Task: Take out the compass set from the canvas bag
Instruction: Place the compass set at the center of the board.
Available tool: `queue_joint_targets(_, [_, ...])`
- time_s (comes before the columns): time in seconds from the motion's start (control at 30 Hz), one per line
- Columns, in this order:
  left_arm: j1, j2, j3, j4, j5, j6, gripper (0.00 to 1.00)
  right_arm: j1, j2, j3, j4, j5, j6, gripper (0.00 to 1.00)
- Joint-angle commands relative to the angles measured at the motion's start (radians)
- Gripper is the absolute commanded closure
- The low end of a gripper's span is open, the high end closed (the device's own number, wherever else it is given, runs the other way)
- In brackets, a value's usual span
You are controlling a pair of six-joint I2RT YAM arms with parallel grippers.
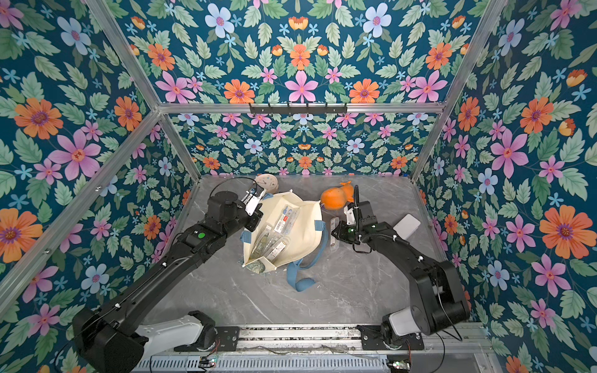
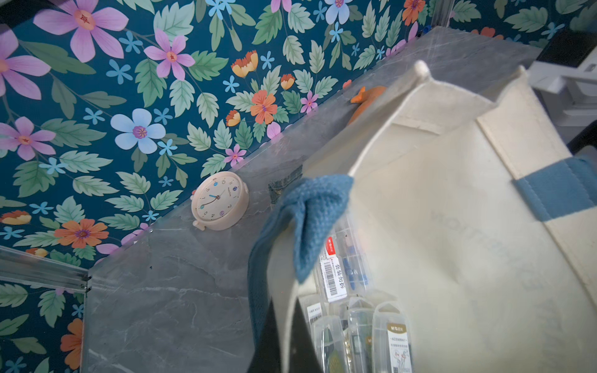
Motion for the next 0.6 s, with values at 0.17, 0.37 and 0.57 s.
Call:
queue_joint_targets(0.17, [0.006, -0.020, 0.018, 0.060, -0.093, 0.011, 1.00, 0.001, 0.154, 0.022, 0.160, -0.080, 0.016, 0.93])
queue_joint_targets(0.37, [0.007, -0.031, -0.001, 0.061, -0.090, 0.021, 1.00, 0.000, 0.274, 0.030, 0.176, -0.098, 0.022, 0.89])
queue_joint_targets(0.57, [0.009, -0.035, -0.016, 0.065, -0.074, 0.024, 1.00, -0.001, 0.300, 0.023, 0.162, -0.085, 0.013, 0.79])
